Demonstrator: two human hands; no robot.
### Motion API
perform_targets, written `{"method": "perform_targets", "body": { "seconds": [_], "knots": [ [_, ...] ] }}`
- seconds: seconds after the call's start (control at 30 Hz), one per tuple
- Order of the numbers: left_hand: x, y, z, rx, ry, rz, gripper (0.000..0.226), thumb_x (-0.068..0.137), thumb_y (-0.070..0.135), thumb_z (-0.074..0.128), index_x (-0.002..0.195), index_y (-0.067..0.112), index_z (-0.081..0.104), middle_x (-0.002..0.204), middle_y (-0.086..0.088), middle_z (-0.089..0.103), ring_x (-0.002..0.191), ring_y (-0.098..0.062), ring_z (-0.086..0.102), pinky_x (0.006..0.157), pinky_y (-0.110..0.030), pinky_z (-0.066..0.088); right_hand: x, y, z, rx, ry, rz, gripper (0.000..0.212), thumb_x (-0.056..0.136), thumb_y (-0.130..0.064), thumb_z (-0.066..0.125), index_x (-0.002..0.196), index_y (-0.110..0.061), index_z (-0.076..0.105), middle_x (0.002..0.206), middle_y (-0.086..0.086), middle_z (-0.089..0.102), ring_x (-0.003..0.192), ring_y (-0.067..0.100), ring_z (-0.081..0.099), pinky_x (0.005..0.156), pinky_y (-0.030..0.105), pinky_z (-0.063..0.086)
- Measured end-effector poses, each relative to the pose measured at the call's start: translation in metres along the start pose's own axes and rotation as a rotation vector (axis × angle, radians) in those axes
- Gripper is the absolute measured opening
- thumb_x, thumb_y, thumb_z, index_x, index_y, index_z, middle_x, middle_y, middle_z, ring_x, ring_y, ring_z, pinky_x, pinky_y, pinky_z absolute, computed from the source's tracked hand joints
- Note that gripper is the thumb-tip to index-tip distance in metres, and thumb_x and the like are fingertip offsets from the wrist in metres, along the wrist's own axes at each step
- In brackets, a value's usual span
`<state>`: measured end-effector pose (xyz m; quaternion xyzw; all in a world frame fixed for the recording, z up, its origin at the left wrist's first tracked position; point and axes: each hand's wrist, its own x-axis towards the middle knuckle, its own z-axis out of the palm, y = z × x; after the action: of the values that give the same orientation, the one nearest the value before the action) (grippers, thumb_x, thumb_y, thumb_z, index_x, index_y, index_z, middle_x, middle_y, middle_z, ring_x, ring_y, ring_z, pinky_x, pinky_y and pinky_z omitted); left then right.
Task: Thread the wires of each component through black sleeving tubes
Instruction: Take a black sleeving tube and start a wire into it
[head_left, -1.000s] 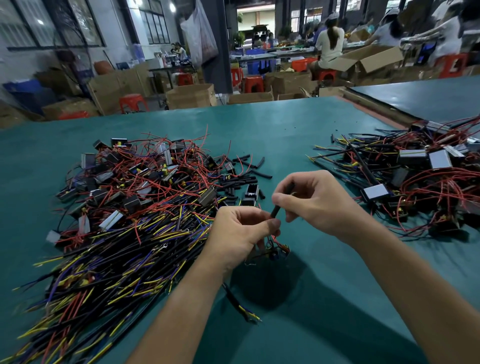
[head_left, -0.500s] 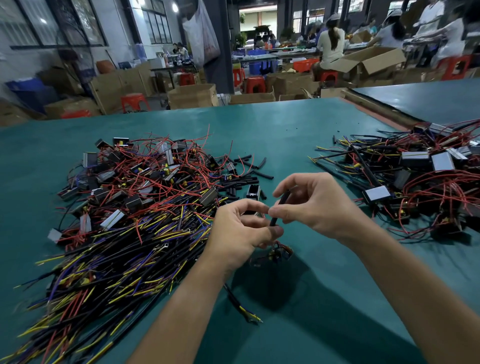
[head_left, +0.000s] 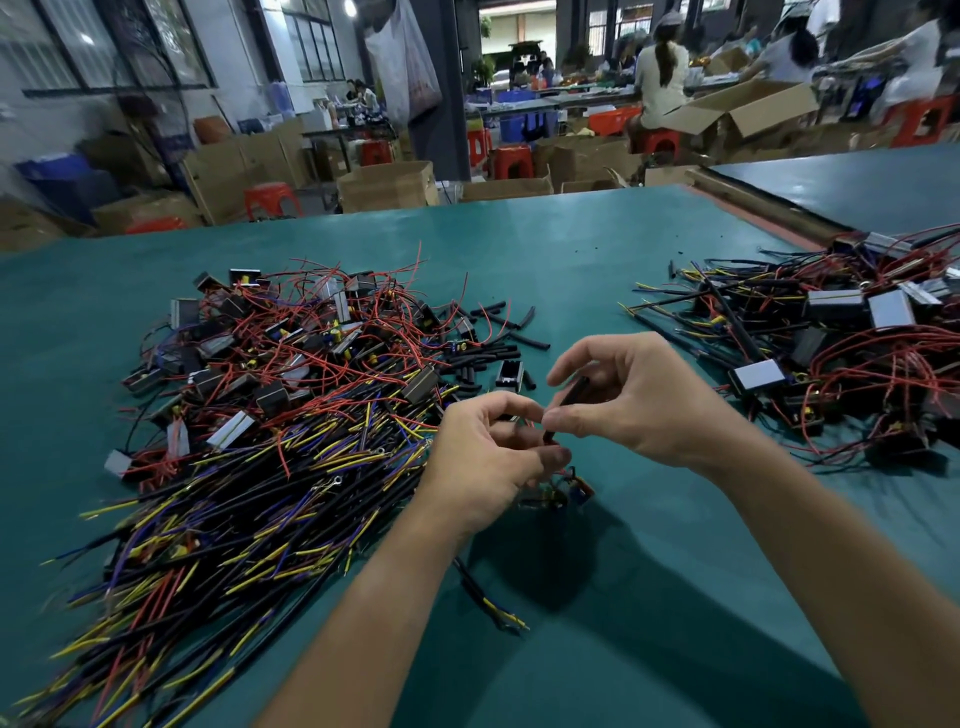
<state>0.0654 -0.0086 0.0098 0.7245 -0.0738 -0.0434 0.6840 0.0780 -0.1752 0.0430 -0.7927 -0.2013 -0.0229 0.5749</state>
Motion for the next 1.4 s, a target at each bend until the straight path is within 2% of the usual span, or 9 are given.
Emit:
{"method": "perform_targets", "body": {
  "seconds": [0.17,0.37,0.5,0.57,0.67,0.9,1.1,1.27,1.4],
  "knots": [
    [-0.001,0.003,0.0,-0.038,0.024,0.02,0.031,0.069,-0.01,0.079,0.085,0.01,0.062,0.059,-0.004,0.066,0.044,-0.012,0.056,0.045,-0.022,0.045,0.001,-0.001,-0.003,0.164,0.065,-0.005,0.011,0.075,-0.001,0.079,0.077,-0.004,0.068,0.063,0.01,0.069,0.054,0.018,0.059,0.057,0.029,0.053],
    [-0.004,0.003,0.003,-0.057,-0.046,-0.028,0.029,0.074,-0.009,0.076,0.094,0.005,0.061,0.067,-0.009,0.066,0.044,-0.015,0.052,0.044,-0.021,0.044,0.003,0.0,-0.001,0.057,0.139,0.008,0.014,0.077,-0.008,0.079,0.069,-0.003,0.069,0.064,0.023,0.068,0.051,0.02,0.057,0.052,0.028,0.049],
    [-0.005,0.004,0.004,-0.015,-0.057,0.008,0.032,0.074,-0.007,0.077,0.098,0.005,0.06,0.065,-0.009,0.065,0.048,-0.019,0.053,0.05,-0.027,0.049,0.002,0.0,-0.003,0.01,0.117,0.015,0.016,0.076,-0.013,0.081,0.07,-0.003,0.069,0.058,0.015,0.068,0.048,0.015,0.058,0.048,0.021,0.047],
    [-0.006,0.004,0.004,0.024,-0.039,0.049,0.033,0.073,-0.005,0.079,0.099,0.006,0.061,0.058,-0.002,0.063,0.053,-0.021,0.052,0.054,-0.032,0.048,0.001,0.0,-0.001,-0.029,0.08,0.044,0.018,0.077,-0.015,0.08,0.073,-0.001,0.07,0.055,0.008,0.067,0.047,0.014,0.058,0.049,0.022,0.049],
    [-0.005,0.003,0.005,0.059,-0.017,0.071,0.03,0.073,-0.004,0.079,0.094,0.01,0.064,0.059,-0.001,0.062,0.05,-0.018,0.051,0.051,-0.028,0.046,0.0,-0.001,-0.001,-0.056,0.075,0.076,0.017,0.078,-0.016,0.079,0.075,-0.001,0.07,0.056,0.007,0.068,0.048,0.015,0.06,0.051,0.026,0.051],
    [0.001,-0.003,0.001,0.033,0.042,0.103,0.014,0.074,-0.008,0.076,0.085,-0.002,0.069,0.058,0.0,0.064,0.041,-0.006,0.051,0.043,-0.017,0.042,-0.001,-0.01,-0.005,0.206,0.143,0.108,0.009,0.088,-0.004,0.067,0.082,0.0,0.071,0.075,0.016,0.073,0.05,0.018,0.061,0.052,0.026,0.055],
    [0.0,-0.002,0.0,0.021,-0.005,0.138,0.008,0.08,0.014,0.078,0.075,0.015,0.072,0.064,-0.004,0.071,0.044,-0.006,0.056,0.046,-0.018,0.044,-0.001,-0.011,-0.006,0.168,0.131,0.112,0.016,0.088,-0.002,0.066,0.073,-0.002,0.073,0.06,0.006,0.07,0.047,0.015,0.061,0.052,0.026,0.056],
    [-0.001,-0.001,-0.001,0.042,-0.007,0.119,0.011,0.087,0.015,0.071,0.076,0.013,0.072,0.067,-0.005,0.072,0.042,-0.008,0.053,0.043,-0.021,0.043,0.0,-0.01,-0.003,0.034,0.212,-0.052,0.011,0.083,-0.002,0.072,0.072,-0.004,0.073,0.056,0.007,0.065,0.047,0.015,0.057,0.047,0.025,0.046],
    [-0.003,-0.001,0.001,0.046,-0.016,0.113,0.013,0.086,0.012,0.071,0.075,0.008,0.072,0.066,-0.014,0.07,0.04,-0.011,0.049,0.042,-0.02,0.041,-0.002,-0.009,-0.003,-0.011,0.133,-0.062,0.013,0.08,-0.001,0.075,0.072,-0.011,0.073,0.056,-0.001,0.062,0.05,0.014,0.053,0.047,0.025,0.04]
  ]
}}
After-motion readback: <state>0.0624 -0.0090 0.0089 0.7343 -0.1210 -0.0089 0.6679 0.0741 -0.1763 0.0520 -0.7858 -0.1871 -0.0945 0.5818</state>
